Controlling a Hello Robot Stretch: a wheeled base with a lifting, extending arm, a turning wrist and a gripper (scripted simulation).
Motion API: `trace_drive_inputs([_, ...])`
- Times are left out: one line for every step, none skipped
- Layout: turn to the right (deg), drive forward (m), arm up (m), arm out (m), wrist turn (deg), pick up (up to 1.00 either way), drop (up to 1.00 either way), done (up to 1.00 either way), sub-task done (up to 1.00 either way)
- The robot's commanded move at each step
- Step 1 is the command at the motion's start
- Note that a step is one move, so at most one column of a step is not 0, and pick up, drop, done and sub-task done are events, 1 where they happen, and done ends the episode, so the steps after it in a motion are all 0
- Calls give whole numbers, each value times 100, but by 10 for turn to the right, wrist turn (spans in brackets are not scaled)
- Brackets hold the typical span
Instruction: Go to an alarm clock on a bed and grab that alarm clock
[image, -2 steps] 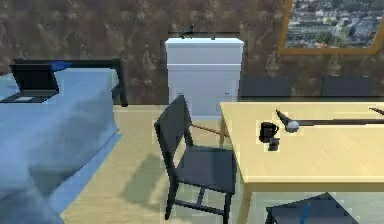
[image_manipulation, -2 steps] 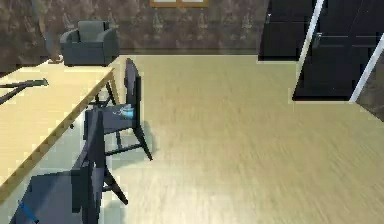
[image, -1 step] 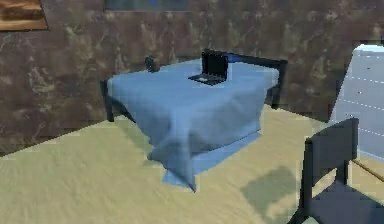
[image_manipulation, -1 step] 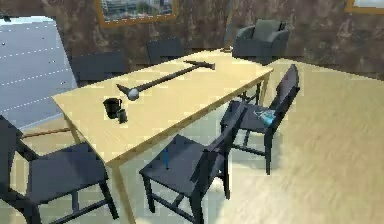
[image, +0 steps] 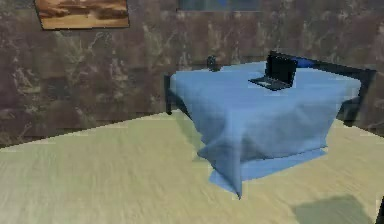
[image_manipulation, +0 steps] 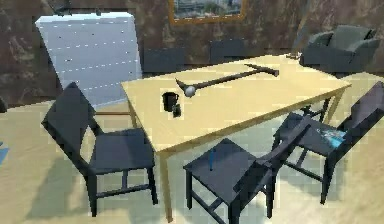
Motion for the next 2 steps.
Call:
trace_drive_inputs([0,65,0,0,0,0,0,0,0])
trace_drive_inputs([-240,0,0,0,0,0,0,0,0])
